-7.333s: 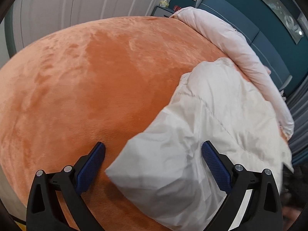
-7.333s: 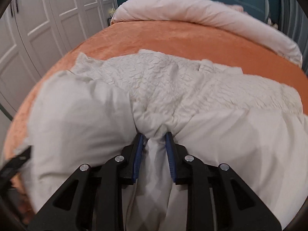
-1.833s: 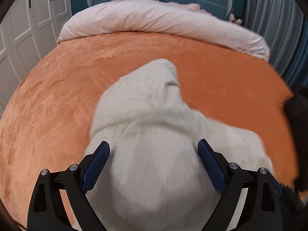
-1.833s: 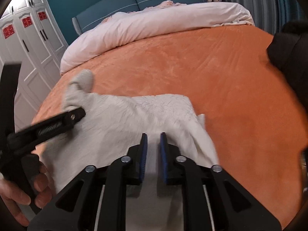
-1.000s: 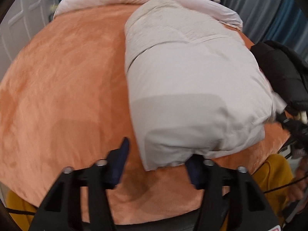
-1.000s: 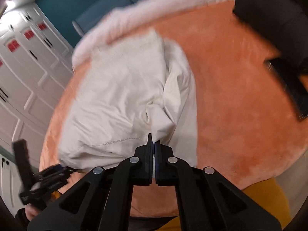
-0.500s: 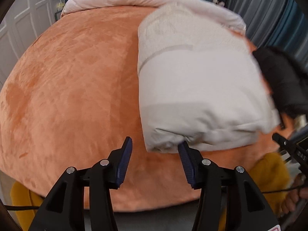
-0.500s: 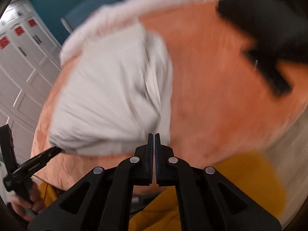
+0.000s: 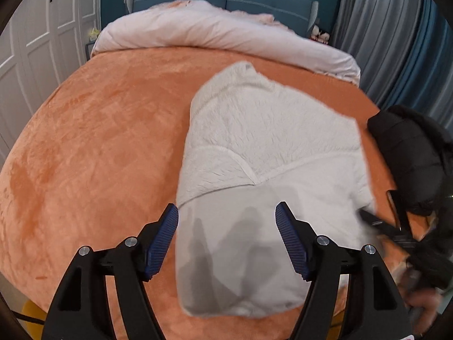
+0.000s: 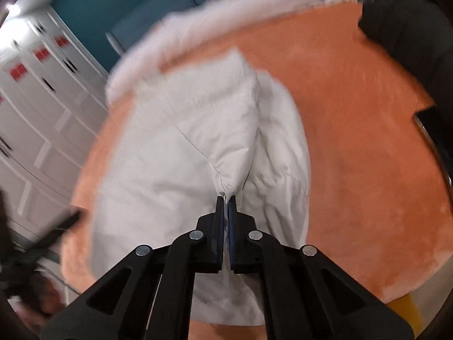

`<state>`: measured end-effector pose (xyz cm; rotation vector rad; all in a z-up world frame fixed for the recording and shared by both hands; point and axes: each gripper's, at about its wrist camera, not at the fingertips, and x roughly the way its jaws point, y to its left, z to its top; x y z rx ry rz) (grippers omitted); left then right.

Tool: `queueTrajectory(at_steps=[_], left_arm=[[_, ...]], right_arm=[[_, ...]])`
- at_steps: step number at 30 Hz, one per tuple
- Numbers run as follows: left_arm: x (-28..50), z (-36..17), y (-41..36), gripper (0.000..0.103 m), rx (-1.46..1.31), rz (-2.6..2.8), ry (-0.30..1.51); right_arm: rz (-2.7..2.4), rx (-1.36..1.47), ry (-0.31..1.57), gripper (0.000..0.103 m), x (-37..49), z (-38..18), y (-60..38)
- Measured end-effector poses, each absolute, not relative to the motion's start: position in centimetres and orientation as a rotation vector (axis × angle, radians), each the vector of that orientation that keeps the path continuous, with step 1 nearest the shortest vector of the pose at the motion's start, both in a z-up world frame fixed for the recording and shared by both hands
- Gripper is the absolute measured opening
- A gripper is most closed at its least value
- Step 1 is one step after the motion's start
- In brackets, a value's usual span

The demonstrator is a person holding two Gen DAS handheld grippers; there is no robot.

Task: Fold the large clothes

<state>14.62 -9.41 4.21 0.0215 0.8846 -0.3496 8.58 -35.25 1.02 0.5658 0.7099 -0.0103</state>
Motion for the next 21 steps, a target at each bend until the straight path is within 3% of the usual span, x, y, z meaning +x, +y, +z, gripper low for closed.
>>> queueTrajectory(at_steps=[4, 9, 15, 16, 17, 18, 19, 21], left_arm=[[15.1, 2.8, -10.0, 0.070, 0.050, -0.341, 0.908], [14.9, 0.3, -10.9, 0.082, 0.067, -0.334, 0.925], [16.2, 1.3, -9.0, 0.082, -0.035, -0.327, 0.994], [16.3, 1.7, -8.7, 0.082, -0.059, -0.324, 0.998], [16.7, 2.5, -7.7, 0.083, -0.113, -0.327, 0.999], [17.0, 2.9, -7.2, 0.088, -0.151, -0.333, 1.001], [17.4, 3.4, -6.6, 0.088, -0.190, -0.338, 1.004], [18.7, 3.8, -5.7, 0.089, -0.275, -0.353, 1.033]], right_arm=[[-0.048, 0.624, 0.656, 0.000, 6.2, 1.5, -37.1], [-0.079, 0.574, 0.832, 0.000, 8.8, -5.8, -35.9], [-0.100, 0.505, 0.823, 0.009, 8.1, -2.1, -36.2], [-0.105, 0.500, 0.786, 0.022, 7.4, -0.7, -36.5], [-0.113, 0.501, 0.757, 0.051, 6.9, 0.2, -36.8], [-0.114, 0.506, 0.731, 0.065, 6.6, 1.0, -37.2], [-0.104, 0.514, 0.722, 0.075, 6.6, 1.6, -37.6], [-0.083, 0.527, 0.743, 0.077, 7.9, 1.8, -37.7]])
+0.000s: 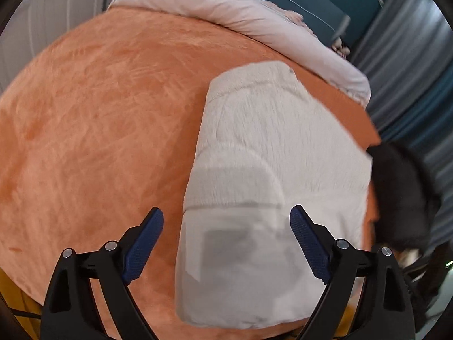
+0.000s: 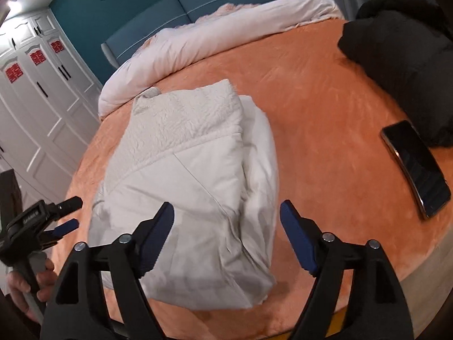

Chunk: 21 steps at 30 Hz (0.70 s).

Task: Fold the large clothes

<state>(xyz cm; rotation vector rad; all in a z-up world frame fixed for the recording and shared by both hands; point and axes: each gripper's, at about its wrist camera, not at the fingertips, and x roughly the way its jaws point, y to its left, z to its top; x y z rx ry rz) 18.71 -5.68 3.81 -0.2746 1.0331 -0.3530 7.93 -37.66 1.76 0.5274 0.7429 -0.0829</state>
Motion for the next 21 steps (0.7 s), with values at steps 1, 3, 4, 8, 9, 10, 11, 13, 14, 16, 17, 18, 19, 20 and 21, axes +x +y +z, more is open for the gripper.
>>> queueTrajectory(at_steps=[1, 3, 4, 8, 9, 10, 11, 13, 14, 16, 17, 18, 19, 20, 21], left_arm=[[19.1, 3.8, -5.5, 0.089, -0.296, -0.355, 1.047], [20.4, 3.2, -5.2, 0.089, -0.325, -0.335, 1.088], [20.8, 2.8, -5.2, 0.089, -0.328, -0.331, 1.102], [22.0, 0.7, -5.8, 0.091, -0.303, -0.308, 1.142], [22.4, 0.4, -5.6, 0.093, -0.310, -0.312, 1.144], [22.5, 0.0, -5.7, 0.093, -0.323, -0.316, 1.142], [22.7, -0.1, -5.8, 0.093, -0.333, -0.320, 1.141], [23.1, -0.4, -6.0, 0.098, -0.342, -0.326, 1.142], [23.4, -0.5, -6.0, 0.098, -0.347, -0.316, 1.147], [24.0, -0.5, -6.0, 0.098, -0.379, -0.348, 1.152], [24.4, -0.7, -5.9, 0.098, -0.399, -0.355, 1.160], [24.7, -0.9, -6.0, 0.098, -0.414, -0.361, 1.168], [25.1, -1.2, -6.2, 0.098, -0.431, -0.375, 1.179], [25.5, -1.7, -6.4, 0.098, -0.452, -0.401, 1.196], [25.9, -2.3, -6.5, 0.098, -0.479, -0.433, 1.210]], right_arm=[[-0.083, 0.531, 0.764, 0.079, 8.6, 1.5, -37.9], [-0.085, 0.536, 0.849, 0.079, 10.6, -0.1, -38.3], [-0.083, 0.550, 0.881, 0.079, 11.5, -0.9, -38.1], [-0.030, 0.713, 0.950, 0.082, 13.1, -4.0, -38.5], [-0.027, 0.731, 0.947, 0.084, 13.2, -4.3, -38.7], [-0.023, 0.739, 0.945, 0.085, 13.3, -4.5, -38.7], [-0.017, 0.749, 0.942, 0.088, 13.4, -4.8, -38.8], [-0.001, 0.780, 0.942, 0.091, 13.7, -5.5, -39.2], [0.007, 0.796, 0.940, 0.092, 13.8, -5.7, -39.3], [0.026, 0.820, 0.936, 0.094, 14.1, -6.1, -39.5], [0.040, 0.834, 0.933, 0.096, 14.2, -6.3, -39.7], [0.050, 0.844, 0.929, 0.096, 14.4, -6.6, -39.8], [0.060, 0.852, 0.926, 0.098, 14.5, -6.8, -40.1], [0.069, 0.861, 0.921, 0.098, 14.7, -7.1, -40.3], [0.076, 0.870, 0.914, 0.098, 15.0, -7.3, -40.5]])
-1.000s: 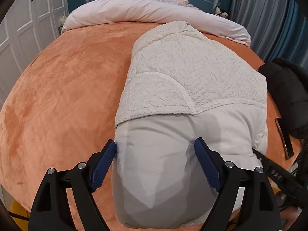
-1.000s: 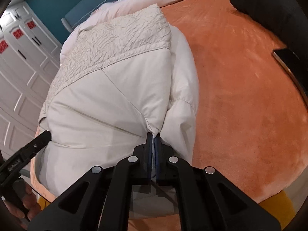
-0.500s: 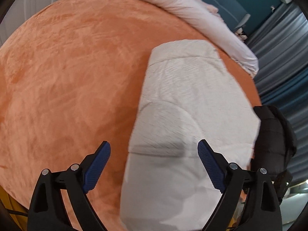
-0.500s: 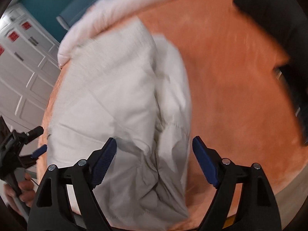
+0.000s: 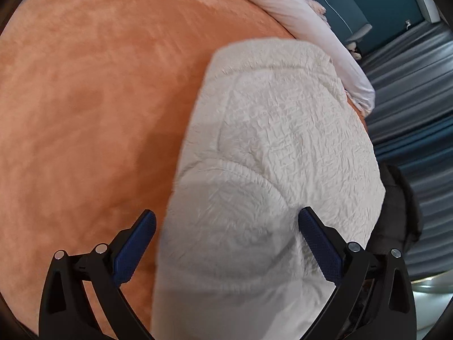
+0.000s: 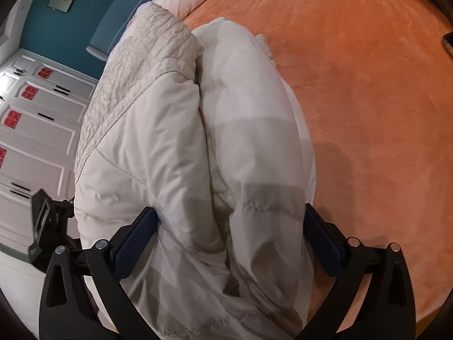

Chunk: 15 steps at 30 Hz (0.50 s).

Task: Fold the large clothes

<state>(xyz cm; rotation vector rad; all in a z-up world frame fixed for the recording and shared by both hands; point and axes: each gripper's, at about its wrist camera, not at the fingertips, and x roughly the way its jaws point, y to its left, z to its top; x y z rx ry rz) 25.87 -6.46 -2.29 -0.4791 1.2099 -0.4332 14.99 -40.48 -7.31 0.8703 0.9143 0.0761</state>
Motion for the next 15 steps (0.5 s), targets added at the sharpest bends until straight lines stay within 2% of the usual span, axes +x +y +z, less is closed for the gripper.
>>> queueTrajectory(at_steps=[6, 7, 8, 9, 11, 13, 15], left_arm=[[26.9, -4.1, -5.8, 0.098, -0.580, -0.532, 1.245], [26.9, -4.0, -5.8, 0.098, -0.576, -0.538, 1.242], [26.6, -3.7, -5.8, 0.096, -0.572, -0.544, 1.231], [26.3, -3.4, -5.9, 0.092, -0.564, -0.546, 1.221], [25.6, -2.5, -6.2, 0.083, -0.538, -0.550, 1.197], [24.9, -1.5, -6.4, 0.074, -0.515, -0.558, 1.174], [23.9, -0.1, -6.9, 0.069, -0.492, -0.577, 1.145]], right_arm=[[0.141, 0.918, 0.874, 0.098, 14.7, -8.8, -41.5], [0.160, 0.925, 0.867, 0.089, 13.9, -9.2, -41.9], [0.192, 0.940, 0.855, 0.074, 13.7, -9.1, -41.7], [0.213, 0.949, 0.838, 0.067, 13.4, -8.8, -41.7], [0.216, 0.921, 0.811, 0.039, 12.7, -7.6, -41.6], [0.218, 0.901, 0.771, 0.027, 11.6, -5.9, -41.6], [0.218, 0.858, 0.727, 0.023, 10.5, -4.1, -41.0]])
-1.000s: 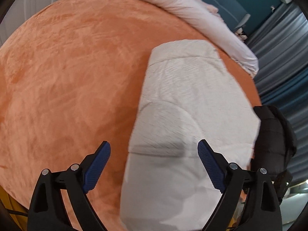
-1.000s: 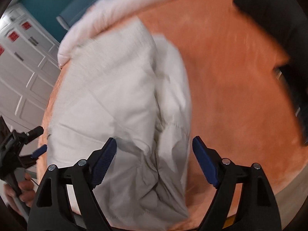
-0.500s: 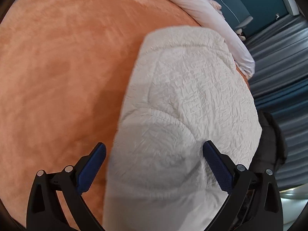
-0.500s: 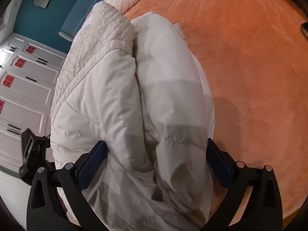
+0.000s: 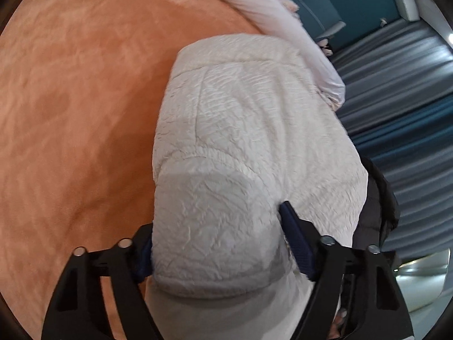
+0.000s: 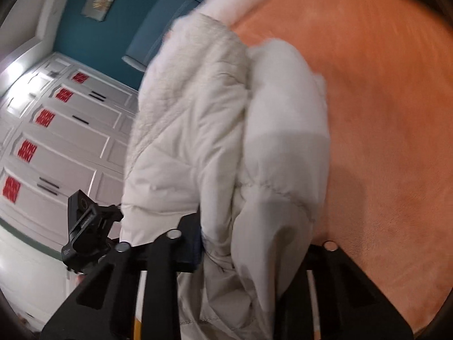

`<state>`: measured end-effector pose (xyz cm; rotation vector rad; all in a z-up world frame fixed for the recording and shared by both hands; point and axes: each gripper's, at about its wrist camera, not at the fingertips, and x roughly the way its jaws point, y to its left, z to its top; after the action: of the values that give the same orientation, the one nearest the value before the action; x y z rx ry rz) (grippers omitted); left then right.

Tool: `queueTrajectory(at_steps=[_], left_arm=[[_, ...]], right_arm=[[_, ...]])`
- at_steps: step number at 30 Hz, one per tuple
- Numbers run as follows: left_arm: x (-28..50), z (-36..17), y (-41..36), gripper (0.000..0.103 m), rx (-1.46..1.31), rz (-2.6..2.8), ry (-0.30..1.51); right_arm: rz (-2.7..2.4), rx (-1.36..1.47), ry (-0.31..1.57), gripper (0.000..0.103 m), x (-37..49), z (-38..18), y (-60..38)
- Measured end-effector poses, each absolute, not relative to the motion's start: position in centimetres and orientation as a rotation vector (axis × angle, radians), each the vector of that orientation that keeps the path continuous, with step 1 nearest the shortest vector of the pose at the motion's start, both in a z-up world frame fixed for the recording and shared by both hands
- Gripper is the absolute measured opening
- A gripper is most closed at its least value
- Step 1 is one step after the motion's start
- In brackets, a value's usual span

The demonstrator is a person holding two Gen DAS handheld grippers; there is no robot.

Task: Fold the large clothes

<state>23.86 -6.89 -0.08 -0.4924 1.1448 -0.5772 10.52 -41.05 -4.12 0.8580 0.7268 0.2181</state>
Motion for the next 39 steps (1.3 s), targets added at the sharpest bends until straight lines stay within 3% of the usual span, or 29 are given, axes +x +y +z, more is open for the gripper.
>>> queueTrajectory(at_steps=[10, 16, 18, 19, 20, 21, 24, 27, 29, 31, 39], left_arm=[[21.4, 9.4, -4.1, 0.063, -0.477, -0.703, 0.903], [23.7, 15.0, 0.3, 0.063, -0.440, -0.689, 0.759], [26.3, 14.7, 2.1, 0.066, -0.423, -0.649, 0.739], [27.6, 13.8, 2.8, 0.074, -0.420, -0.610, 0.745], [29.7, 12.0, 3.7, 0.078, -0.401, -0.543, 0.771], [31.2, 10.4, 4.4, 0.079, -0.370, -0.460, 0.798], [32.8, 5.9, 6.3, 0.066, -0.191, -0.188, 0.920], [29.7, 6.6, 7.5, 0.067, -0.185, -0.215, 0.842], [28.0, 7.9, 6.9, 0.068, -0.148, -0.214, 0.789], [27.2, 8.5, 6.2, 0.069, -0.116, -0.204, 0.763], [28.2, 6.8, 3.6, 0.069, -0.030, -0.168, 0.798]], right_arm=[[0.294, 0.661, 0.474, 0.020, 6.0, 5.9, -37.5], [0.366, 0.565, 0.408, 0.021, 10.4, 9.3, -33.9], [0.381, 0.587, 0.445, 0.033, 14.0, 8.0, -32.5], [0.374, 0.609, 0.487, 0.049, 16.1, 6.8, -32.3], [0.319, 0.629, 0.555, 0.058, 18.3, 4.5, -32.1], [0.267, 0.643, 0.610, 0.058, 19.6, 2.6, -32.1], [0.127, 0.654, 0.726, 0.054, 19.6, -2.3, -32.6], [0.127, 0.606, 0.675, 0.041, 15.7, -2.6, -32.6], [0.122, 0.506, 0.660, 0.019, 15.0, -0.9, -31.1], [0.129, 0.414, 0.647, 0.011, 15.8, 1.5, -28.7], [0.186, 0.134, 0.612, 0.009, 24.1, 8.2, -21.3]])
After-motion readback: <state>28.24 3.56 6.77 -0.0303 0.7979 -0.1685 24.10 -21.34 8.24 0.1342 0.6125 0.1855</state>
